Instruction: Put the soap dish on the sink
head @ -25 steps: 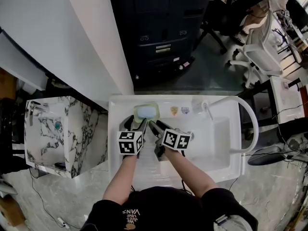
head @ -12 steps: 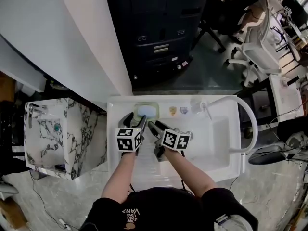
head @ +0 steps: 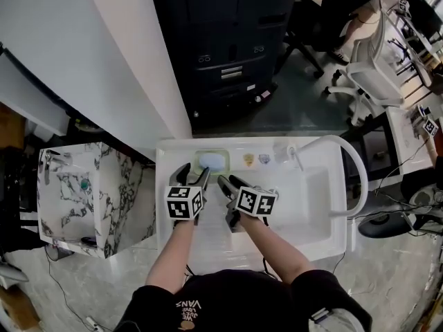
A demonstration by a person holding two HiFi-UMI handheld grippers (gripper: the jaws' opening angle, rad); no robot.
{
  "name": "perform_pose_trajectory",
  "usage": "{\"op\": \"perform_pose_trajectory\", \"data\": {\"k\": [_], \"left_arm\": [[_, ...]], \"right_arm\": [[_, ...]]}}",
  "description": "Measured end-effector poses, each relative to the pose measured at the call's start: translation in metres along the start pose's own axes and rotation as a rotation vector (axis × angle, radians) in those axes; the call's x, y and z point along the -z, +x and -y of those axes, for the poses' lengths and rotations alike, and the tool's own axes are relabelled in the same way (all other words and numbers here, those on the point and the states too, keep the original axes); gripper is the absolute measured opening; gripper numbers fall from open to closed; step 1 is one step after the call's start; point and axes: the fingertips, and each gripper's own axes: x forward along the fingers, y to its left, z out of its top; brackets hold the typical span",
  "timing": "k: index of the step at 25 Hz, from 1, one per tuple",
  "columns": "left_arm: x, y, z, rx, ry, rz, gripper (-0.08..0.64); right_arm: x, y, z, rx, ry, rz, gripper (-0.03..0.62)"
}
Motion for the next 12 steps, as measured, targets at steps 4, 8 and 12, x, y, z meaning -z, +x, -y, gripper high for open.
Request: {"op": "perform_pose_trajectory", "data": {"k": [4, 8, 12], "left_arm": [[-0.004, -0.01, 0.002, -0.007, 0.001, 0.018, 0.285], [-0.005, -0.024, 0.007, -0.016, -0.005, 0.047, 0.285], [-0.002, -0.038, 0.015, -0.041, 0.016, 0.058, 0.284]], "right_arm": [[-0.004, -0.011, 0.001, 0.0, -0.008, 0.015, 0.189], [-0.009, -0.028, -0.001, 0.01, -0.065, 0.041, 0.189], [-0.01, -0.045, -0.008, -0.002, -0.12, 0.054, 0.187]]}}
